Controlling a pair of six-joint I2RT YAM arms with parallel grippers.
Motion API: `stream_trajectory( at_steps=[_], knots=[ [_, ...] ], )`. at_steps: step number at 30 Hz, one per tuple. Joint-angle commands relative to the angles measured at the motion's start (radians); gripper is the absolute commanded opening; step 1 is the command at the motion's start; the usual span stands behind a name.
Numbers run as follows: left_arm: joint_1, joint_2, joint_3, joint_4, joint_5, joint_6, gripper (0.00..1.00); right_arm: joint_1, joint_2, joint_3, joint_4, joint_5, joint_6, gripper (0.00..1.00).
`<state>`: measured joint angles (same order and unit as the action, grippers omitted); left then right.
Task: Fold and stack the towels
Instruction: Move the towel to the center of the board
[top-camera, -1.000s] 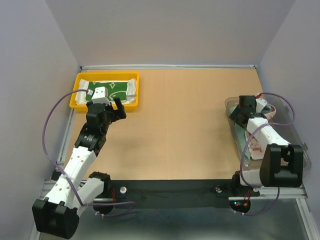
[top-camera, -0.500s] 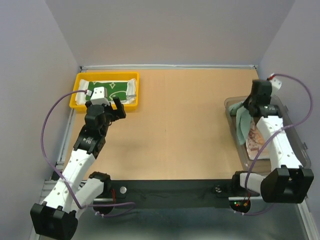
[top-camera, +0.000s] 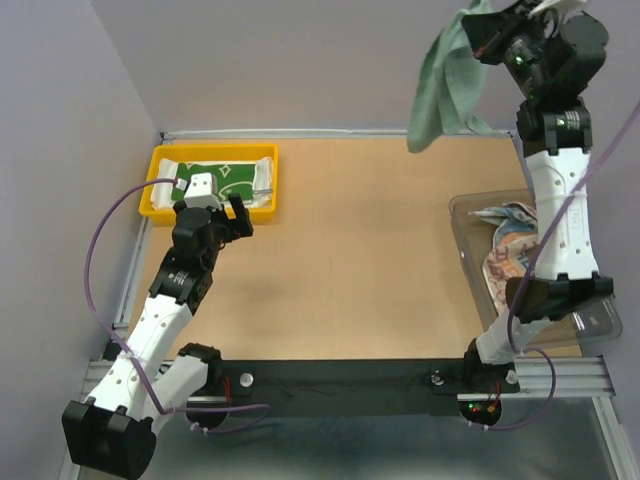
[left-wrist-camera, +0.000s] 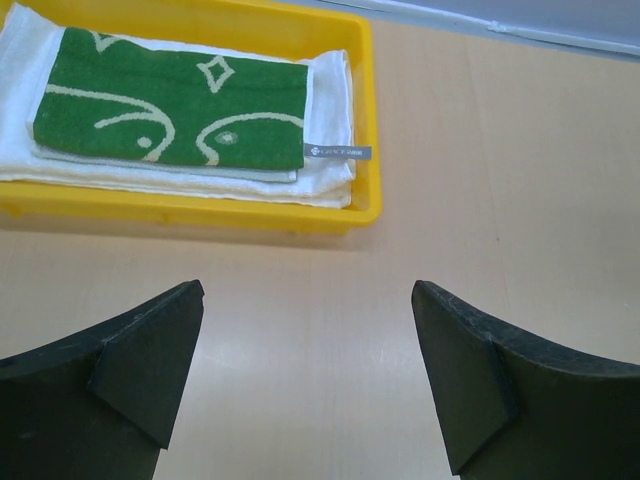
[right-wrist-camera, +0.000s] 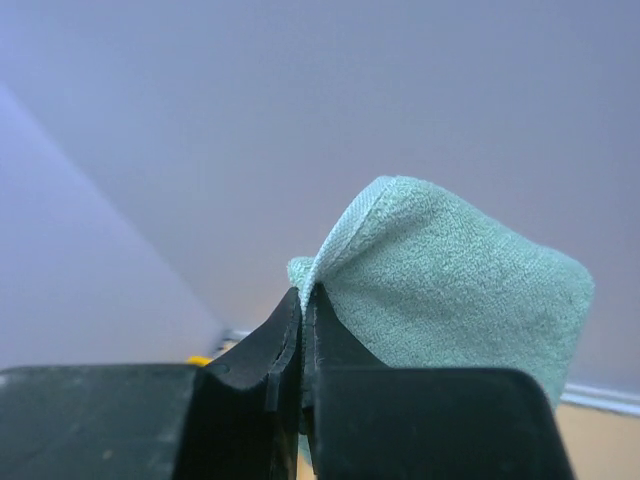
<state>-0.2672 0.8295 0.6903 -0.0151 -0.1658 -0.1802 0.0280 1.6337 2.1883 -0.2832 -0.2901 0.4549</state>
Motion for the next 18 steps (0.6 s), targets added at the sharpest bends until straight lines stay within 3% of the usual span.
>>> stream_trajectory(
  at_steps=[1, 6, 9, 10, 12, 14, 15, 18],
  knots=[
    [-0.003, -0.006, 0.017, 0.056, -0.008, 0.019, 0.96, 0.131, 0.101, 0.11, 0.165, -0.176, 0.099, 0.01],
    [-0.003, -0.006, 0.018, 0.056, 0.002, 0.021, 0.96, 0.227, -0.003, -0.213, 0.248, -0.1, 0.07, 0.0],
    [-0.001, -0.004, 0.017, 0.058, 0.014, 0.022, 0.96, 0.237, -0.117, -0.548, 0.217, -0.18, 0.088, 0.01],
    [-0.003, -0.006, 0.017, 0.06, 0.02, 0.021, 0.96, 0.246, -0.147, -0.737, 0.204, -0.194, 0.079, 0.01],
    [-0.001, -0.003, 0.014, 0.063, 0.031, 0.021, 0.96, 0.298, -0.198, -0.899, 0.118, -0.196, 0.022, 0.06],
    [-0.001, 0.002, 0.014, 0.069, 0.064, 0.022, 0.96, 0.371, -0.25, -1.085, 0.011, -0.175, -0.041, 0.22],
    [-0.003, 0.003, 0.011, 0.072, 0.093, 0.021, 0.96, 0.398, -0.264, -1.132, -0.025, -0.166, -0.057, 0.37],
    [-0.009, 0.013, 0.008, 0.086, 0.181, 0.009, 0.96, 0.513, -0.308, -1.239, -0.17, -0.089, -0.102, 0.62]
  ],
)
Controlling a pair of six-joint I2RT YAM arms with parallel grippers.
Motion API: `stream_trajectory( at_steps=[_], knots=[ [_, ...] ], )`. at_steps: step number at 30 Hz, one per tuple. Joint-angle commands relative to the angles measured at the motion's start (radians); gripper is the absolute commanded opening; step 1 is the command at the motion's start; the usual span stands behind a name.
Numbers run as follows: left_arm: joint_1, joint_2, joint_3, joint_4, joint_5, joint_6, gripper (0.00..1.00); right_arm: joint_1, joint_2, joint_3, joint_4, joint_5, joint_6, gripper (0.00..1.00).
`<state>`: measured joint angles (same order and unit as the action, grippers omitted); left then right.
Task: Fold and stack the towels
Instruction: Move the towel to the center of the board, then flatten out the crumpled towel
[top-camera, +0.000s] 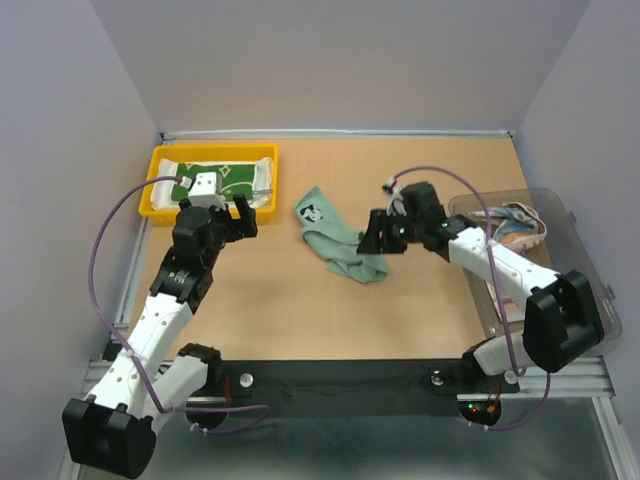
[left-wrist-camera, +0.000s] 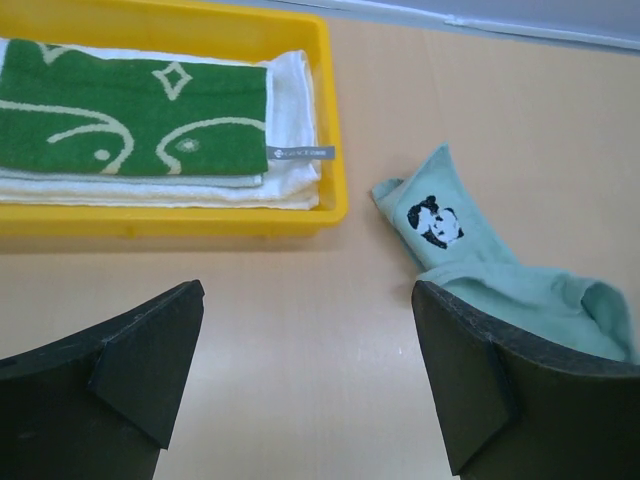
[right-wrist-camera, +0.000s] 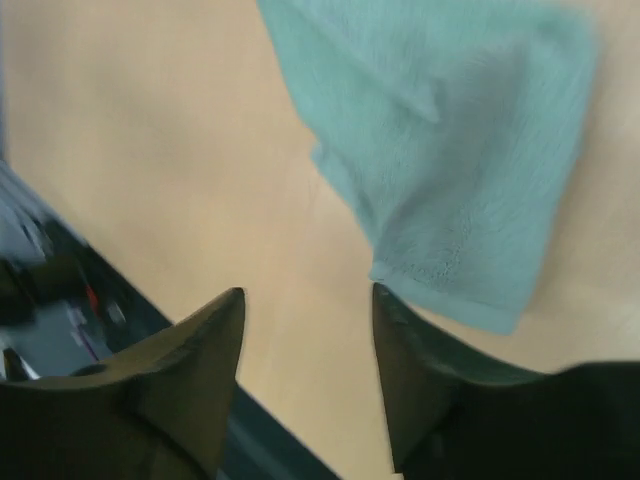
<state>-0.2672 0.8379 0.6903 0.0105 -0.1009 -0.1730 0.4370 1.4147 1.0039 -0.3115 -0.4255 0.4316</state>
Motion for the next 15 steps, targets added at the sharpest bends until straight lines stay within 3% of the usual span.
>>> stream_trajectory(
  at_steps=[1, 3, 7, 10, 15],
  knots=[
    [-0.013, 0.006, 0.006, 0.057, 0.151, -0.005, 0.96, 0.139, -0.129, -0.076, -0.196, 0.074, -0.083, 0.64],
    [-0.027, 0.01, 0.003, 0.043, 0.229, -0.061, 0.96, 0.147, -0.187, -0.085, -0.224, 0.152, -0.074, 0.7],
    [-0.081, -0.008, -0.053, 0.017, 0.325, -0.198, 0.96, 0.147, -0.275, -0.08, -0.242, 0.365, -0.037, 0.7],
    [-0.168, -0.013, -0.098, 0.02, 0.304, -0.294, 0.96, 0.149, -0.246, -0.097, -0.244, 0.499, -0.051, 0.69],
    [-0.26, 0.047, -0.117, 0.052, 0.179, -0.413, 0.96, 0.157, -0.155, -0.065, -0.2, 0.384, -0.154, 0.69]
  ],
)
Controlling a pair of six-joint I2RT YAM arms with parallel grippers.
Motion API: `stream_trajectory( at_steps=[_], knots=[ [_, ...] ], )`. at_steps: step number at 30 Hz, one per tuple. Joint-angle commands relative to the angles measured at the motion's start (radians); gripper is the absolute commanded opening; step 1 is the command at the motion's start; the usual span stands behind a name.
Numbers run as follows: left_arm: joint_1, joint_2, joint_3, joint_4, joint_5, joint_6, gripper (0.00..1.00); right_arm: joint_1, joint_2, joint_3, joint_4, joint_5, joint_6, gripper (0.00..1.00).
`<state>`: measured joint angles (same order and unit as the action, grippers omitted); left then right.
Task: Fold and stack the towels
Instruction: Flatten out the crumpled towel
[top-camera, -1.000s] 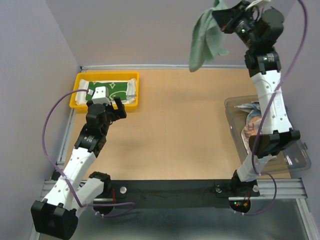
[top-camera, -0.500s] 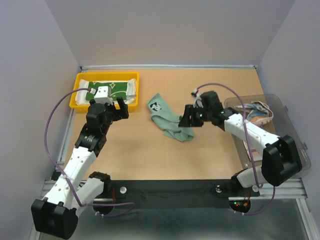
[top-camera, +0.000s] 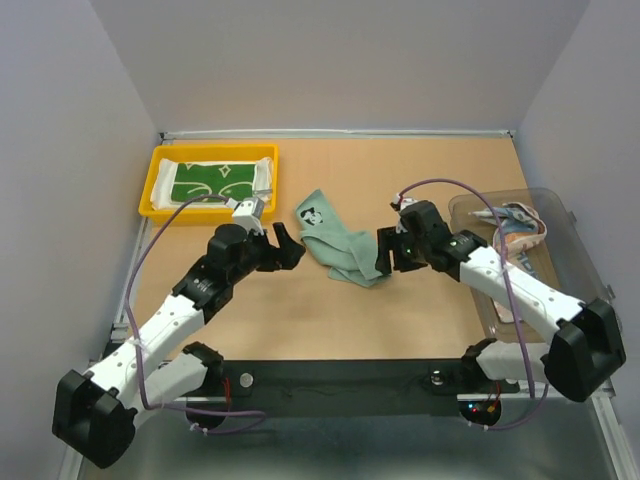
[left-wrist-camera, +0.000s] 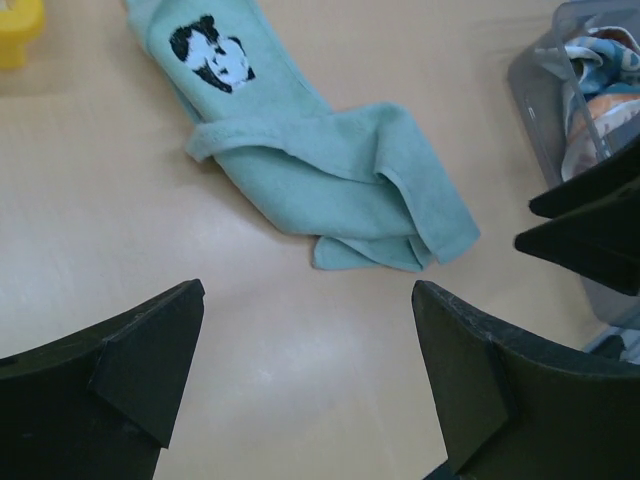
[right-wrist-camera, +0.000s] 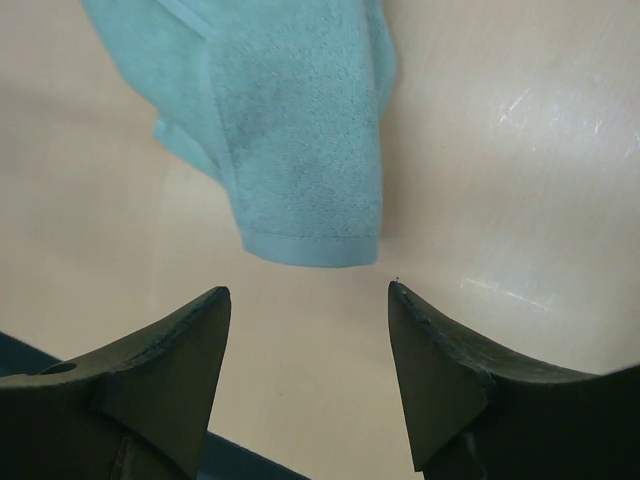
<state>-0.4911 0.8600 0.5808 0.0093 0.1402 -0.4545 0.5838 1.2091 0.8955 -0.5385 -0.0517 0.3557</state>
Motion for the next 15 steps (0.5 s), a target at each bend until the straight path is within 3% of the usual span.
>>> stream_trajectory(
  at_steps=[1, 9, 15],
  knots=[
    [-0.04, 0.057, -0.009, 0.066, -0.097, -0.15, 0.96, 0.036, 0.079, 0.055, 0.031, 0.035, -0.092, 0.69],
    [-0.04, 0.382, 0.085, 0.217, -0.186, -0.292, 0.92, 0.158, 0.253, 0.155, 0.035, 0.283, -0.156, 0.7],
    [-0.04, 0.56, 0.158, 0.279, -0.238, -0.312, 0.88, 0.254, 0.348, 0.19, 0.035, 0.41, -0.15, 0.7]
  ],
)
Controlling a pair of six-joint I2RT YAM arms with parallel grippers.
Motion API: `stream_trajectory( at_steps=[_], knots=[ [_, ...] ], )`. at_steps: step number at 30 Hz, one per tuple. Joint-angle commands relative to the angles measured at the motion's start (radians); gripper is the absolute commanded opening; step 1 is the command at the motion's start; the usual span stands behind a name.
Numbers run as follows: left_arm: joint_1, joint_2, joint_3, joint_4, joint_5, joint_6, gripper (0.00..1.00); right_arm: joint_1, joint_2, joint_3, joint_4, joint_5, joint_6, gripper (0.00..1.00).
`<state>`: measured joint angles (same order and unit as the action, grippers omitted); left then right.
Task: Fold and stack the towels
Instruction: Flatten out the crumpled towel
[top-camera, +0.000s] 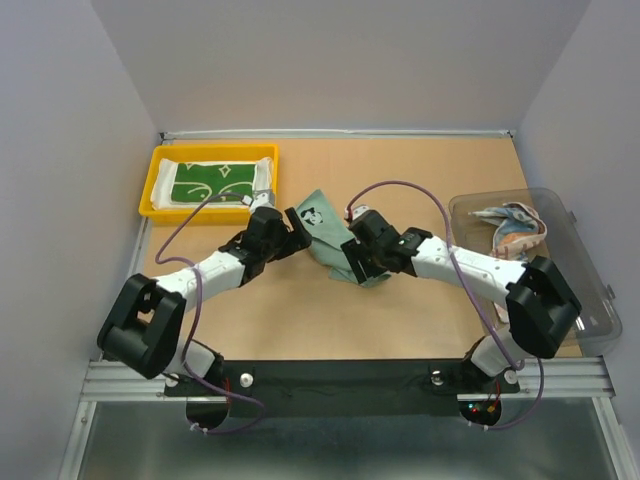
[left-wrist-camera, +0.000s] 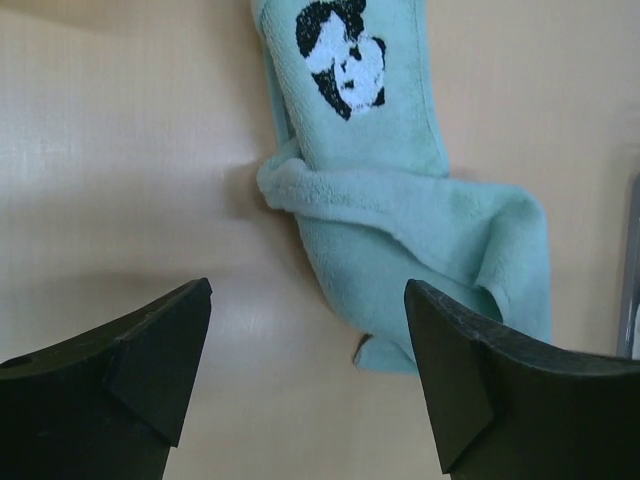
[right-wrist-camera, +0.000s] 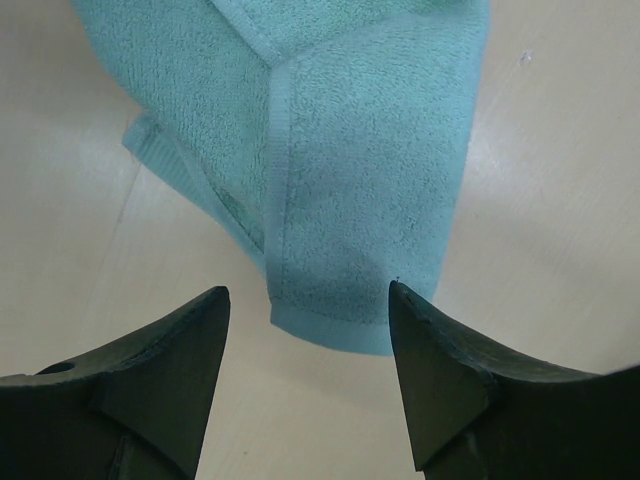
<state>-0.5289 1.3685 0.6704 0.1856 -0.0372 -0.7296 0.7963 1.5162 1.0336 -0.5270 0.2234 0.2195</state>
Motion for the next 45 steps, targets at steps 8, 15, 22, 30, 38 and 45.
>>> stream_trajectory(
  at_steps=[8, 15, 22, 30, 38, 45],
  knots=[
    [-0.003, 0.222, 0.201, 0.104, -0.05, -0.025, 0.7, 0.072, 0.102, 0.051, 0.019, 0.277, 0.011, 0.5],
    [-0.003, 0.302, 0.265, 0.075, -0.069, 0.009, 0.42, 0.069, -0.033, 0.059, -0.019, 0.284, -0.006, 0.07],
    [-0.003, 0.362, 0.304, 0.061, -0.073, 0.056, 0.13, 0.005, -0.141, 0.049, -0.06, 0.252, 0.006, 0.01],
    [-0.003, 0.425, 0.354, 0.049, -0.084, 0.091, 0.0, -0.135, -0.306, 0.111, -0.106, 0.209, -0.029, 0.01],
    [-0.003, 0.311, 0.23, 0.037, -0.131, 0.13, 0.0, -0.135, -0.468, 0.187, -0.197, -0.289, -0.121, 0.01],
    [-0.005, 0.178, 0.227, -0.035, -0.154, 0.192, 0.0, -0.128, -0.394, 0.083, -0.358, -0.728, -0.143, 0.26]
  ],
)
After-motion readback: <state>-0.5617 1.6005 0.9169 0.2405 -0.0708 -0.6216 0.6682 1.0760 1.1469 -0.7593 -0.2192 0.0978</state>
